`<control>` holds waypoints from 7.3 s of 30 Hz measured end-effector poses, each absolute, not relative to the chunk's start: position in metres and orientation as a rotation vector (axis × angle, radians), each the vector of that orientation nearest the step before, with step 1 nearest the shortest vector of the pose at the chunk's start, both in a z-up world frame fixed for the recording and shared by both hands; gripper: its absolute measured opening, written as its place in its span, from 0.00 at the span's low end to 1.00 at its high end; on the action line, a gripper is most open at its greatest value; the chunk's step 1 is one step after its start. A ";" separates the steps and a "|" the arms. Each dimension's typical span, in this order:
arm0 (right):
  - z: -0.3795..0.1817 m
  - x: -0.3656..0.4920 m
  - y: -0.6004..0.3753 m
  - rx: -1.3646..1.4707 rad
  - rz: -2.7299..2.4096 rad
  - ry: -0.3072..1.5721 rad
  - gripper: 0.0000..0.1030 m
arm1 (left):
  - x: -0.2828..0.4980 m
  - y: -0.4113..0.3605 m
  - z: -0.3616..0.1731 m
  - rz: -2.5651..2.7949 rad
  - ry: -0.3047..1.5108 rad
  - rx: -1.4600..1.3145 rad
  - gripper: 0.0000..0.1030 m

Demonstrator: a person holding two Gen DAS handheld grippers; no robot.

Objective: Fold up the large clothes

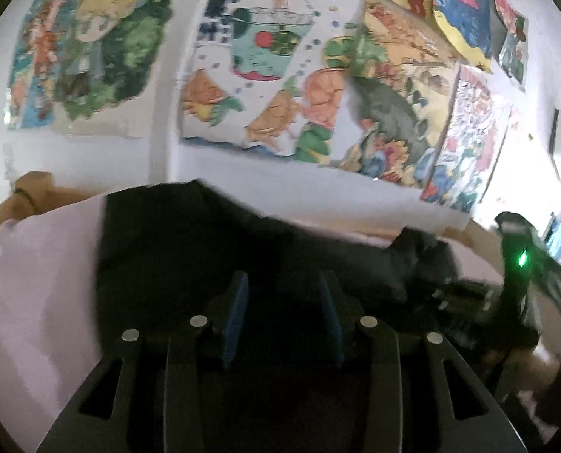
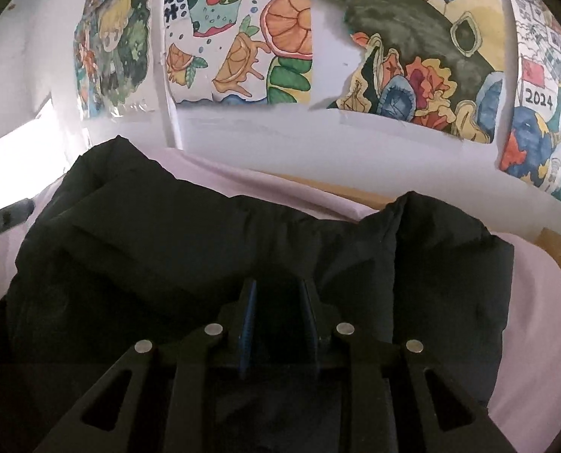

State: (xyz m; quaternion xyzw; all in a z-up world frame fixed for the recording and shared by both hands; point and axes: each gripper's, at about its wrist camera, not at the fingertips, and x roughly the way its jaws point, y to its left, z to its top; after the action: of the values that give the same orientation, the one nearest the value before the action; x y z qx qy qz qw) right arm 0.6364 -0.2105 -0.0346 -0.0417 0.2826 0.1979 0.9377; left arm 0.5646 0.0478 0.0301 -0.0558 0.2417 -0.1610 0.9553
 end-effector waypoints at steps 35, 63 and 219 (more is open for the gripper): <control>-0.086 0.656 -0.237 0.042 0.504 0.504 0.40 | 0.638 0.022 -0.048 -0.275 0.578 0.035 0.68; 0.036 0.445 -0.298 -0.039 0.404 0.523 1.00 | 0.426 0.041 0.084 -0.145 0.653 -0.018 0.98; 0.064 0.494 -0.324 -0.050 0.179 0.438 0.07 | 0.467 0.042 0.116 0.047 0.410 0.213 0.03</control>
State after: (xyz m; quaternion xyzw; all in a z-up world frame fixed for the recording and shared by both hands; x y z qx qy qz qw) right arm 0.4940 -0.3239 0.0641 -0.0246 0.2168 0.0885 0.9719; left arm 0.4674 0.0419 0.1163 0.1054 0.2032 0.0233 0.9732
